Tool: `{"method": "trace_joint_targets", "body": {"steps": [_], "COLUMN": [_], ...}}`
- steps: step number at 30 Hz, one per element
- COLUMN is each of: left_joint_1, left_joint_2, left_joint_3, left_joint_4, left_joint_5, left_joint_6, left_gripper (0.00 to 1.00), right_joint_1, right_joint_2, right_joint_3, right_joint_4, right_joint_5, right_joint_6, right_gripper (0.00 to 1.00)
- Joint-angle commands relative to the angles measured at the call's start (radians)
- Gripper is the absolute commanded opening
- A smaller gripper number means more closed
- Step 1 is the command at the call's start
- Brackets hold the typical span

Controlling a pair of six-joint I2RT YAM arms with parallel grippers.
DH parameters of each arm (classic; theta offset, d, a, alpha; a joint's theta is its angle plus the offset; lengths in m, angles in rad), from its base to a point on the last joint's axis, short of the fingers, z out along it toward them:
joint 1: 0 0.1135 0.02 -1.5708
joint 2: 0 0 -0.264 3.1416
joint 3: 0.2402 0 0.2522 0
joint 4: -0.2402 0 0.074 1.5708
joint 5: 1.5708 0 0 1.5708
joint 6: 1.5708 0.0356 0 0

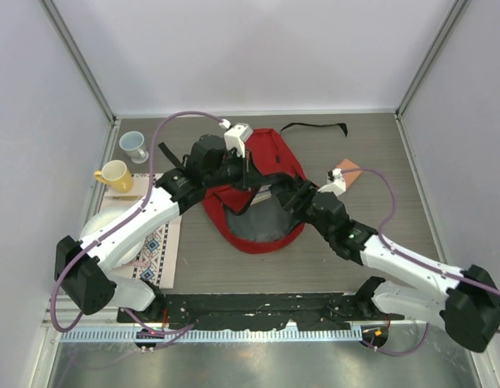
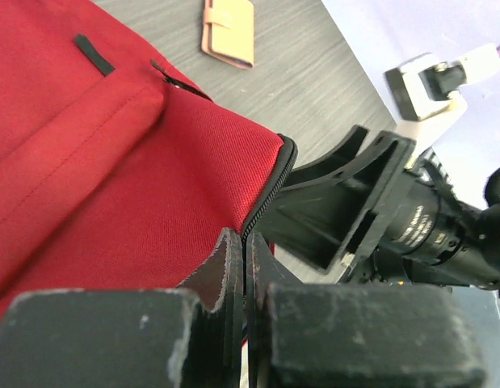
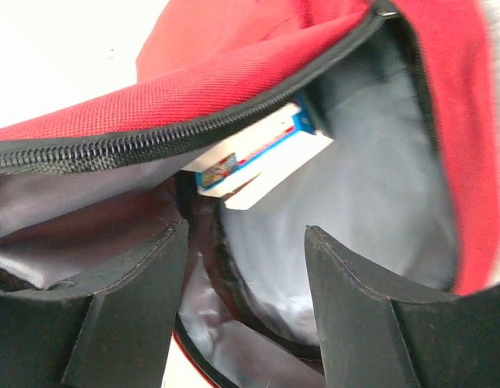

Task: Pack the student bag
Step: Place the book in the student bag, then adjust the student bag at the center of the board.

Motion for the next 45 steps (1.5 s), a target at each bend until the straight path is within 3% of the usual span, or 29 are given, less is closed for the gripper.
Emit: {"method": "trace_joint_targets", "body": {"steps": [1,5,10,11,12,13,17,22,28,37,45], "left_joint_1": [-0.005,-0.047,-0.130,-0.146,-0.146,-0.147,-0.147,-0.143,-0.062,0.115,0.184], "left_joint_2": [0.014,0.060,0.154,0.158,0.149,0.137,0.064,-0.031,-0.067,-0.009,0.071], "left_joint_3": [-0.032,-0.073,-0.044,-0.043,-0.049,-0.052,-0.018,0.017,-0.038,-0.240,-0.328], "left_joint_4": [0.060,0.060,-0.059,-0.085,-0.092,-0.099,-0.185,-0.254,-0.283,-0.146,-0.038], "left_joint_5": [0.082,0.118,0.105,0.099,0.083,0.077,0.010,-0.177,-0.328,-0.213,-0.161], "left_joint_6": [-0.023,-0.023,0.011,0.014,0.011,0.008,0.050,0.084,0.055,-0.069,-0.120], "left_gripper": [0.03,0.10,0.18,0.23,0.46,0.54,0.80,0.99,0.99,1.00,0.99], "right_joint_1": [0.001,0.001,0.000,0.000,0.000,0.000,-0.003,-0.011,-0.057,-0.270,-0.283], "right_joint_2": [-0.177,-0.419,-0.557,-0.567,-0.565,-0.558,-0.476,-0.332,-0.190,-0.016,0.073], "right_joint_3": [-0.068,-0.082,-0.073,-0.072,-0.069,-0.067,-0.030,0.027,0.056,0.005,-0.019], "right_joint_4": [-0.219,-0.391,-0.533,-0.535,-0.537,-0.538,-0.541,-0.508,-0.425,-0.250,-0.187], "right_joint_5": [0.146,0.285,0.373,0.372,0.361,0.357,0.318,0.227,0.050,-0.333,-0.430], "right_joint_6": [-0.045,-0.024,-0.014,-0.011,-0.007,-0.002,-0.001,-0.036,0.007,0.056,0.018], "right_gripper": [0.65,0.66,0.74,0.76,0.76,0.77,0.82,0.89,0.93,0.94,0.90]}}
